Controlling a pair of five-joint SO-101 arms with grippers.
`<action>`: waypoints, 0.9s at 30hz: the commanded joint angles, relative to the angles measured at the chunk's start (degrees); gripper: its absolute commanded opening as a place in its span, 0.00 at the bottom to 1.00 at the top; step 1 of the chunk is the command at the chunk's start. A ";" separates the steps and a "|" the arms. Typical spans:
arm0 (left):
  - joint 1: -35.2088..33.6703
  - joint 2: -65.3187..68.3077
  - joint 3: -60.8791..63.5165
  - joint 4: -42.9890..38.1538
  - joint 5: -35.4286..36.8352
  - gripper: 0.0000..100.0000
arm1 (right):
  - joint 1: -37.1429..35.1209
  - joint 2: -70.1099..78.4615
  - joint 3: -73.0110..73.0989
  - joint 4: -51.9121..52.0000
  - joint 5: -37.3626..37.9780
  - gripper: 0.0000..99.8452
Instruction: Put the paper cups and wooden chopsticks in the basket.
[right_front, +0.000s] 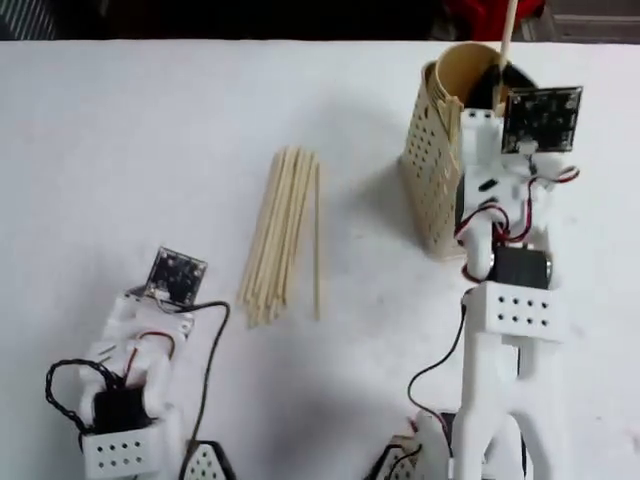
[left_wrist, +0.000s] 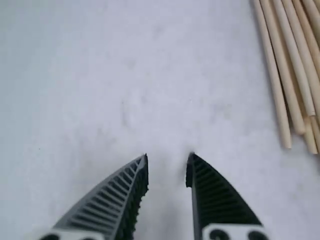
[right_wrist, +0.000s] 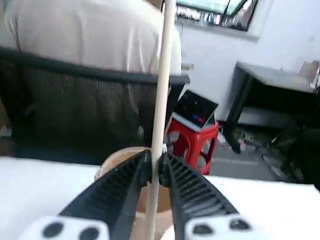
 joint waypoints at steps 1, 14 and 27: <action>0.48 -0.48 -0.18 0.35 -0.44 0.15 | 0.75 -2.42 4.84 -3.56 0.53 0.02; 0.57 -0.48 -0.18 0.35 -0.44 0.15 | 0.48 -13.85 10.20 10.24 6.59 0.17; 0.57 -0.48 -0.18 0.35 -0.44 0.15 | -9.10 -16.92 -13.45 44.26 7.12 0.23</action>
